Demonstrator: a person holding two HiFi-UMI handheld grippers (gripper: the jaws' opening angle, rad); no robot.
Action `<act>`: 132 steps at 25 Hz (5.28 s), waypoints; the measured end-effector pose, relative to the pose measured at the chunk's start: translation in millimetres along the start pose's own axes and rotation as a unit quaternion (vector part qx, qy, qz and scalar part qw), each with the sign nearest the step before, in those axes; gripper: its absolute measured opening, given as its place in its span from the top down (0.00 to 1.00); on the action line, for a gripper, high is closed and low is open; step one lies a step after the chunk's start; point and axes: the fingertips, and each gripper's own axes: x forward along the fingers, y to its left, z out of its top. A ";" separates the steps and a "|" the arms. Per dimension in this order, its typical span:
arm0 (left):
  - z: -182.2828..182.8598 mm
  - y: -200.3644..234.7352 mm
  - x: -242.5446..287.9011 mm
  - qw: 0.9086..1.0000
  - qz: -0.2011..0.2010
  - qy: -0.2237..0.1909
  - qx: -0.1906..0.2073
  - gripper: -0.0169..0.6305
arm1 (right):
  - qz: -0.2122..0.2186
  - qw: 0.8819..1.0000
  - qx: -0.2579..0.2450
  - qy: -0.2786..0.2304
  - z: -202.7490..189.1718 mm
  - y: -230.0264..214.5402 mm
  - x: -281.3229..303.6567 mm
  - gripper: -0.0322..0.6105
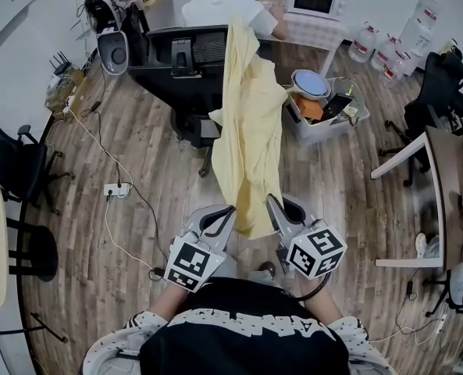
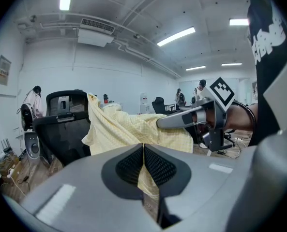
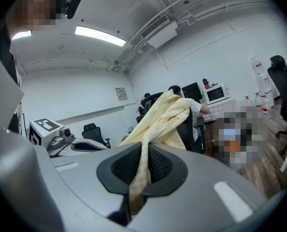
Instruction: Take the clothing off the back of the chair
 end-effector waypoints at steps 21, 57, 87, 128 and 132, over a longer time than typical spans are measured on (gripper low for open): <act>-7.9 -27.6 5.8 0.999 -0.038 0.023 0.007 0.97 | 0.017 1.000 0.000 0.020 -13.2 3.2 -11.0 0.90; -4.3 -60.0 15.0 0.997 -0.072 0.025 0.018 0.97 | 0.006 1.000 0.012 0.026 -28.5 -2.6 -43.1 0.90; -2.1 -82.7 21.5 0.998 -0.046 0.009 0.032 0.97 | 0.024 0.999 -0.002 0.028 -35.0 -13.2 -66.1 0.90; 1.8 -105.7 40.8 0.998 -0.032 0.022 0.048 0.97 | 0.010 0.999 0.000 0.031 -39.8 -52.4 -92.9 0.90; 7.1 -98.3 40.4 0.998 -0.023 0.015 0.048 0.97 | 0.015 1.000 -0.006 0.026 -34.4 -52.1 -89.5 0.90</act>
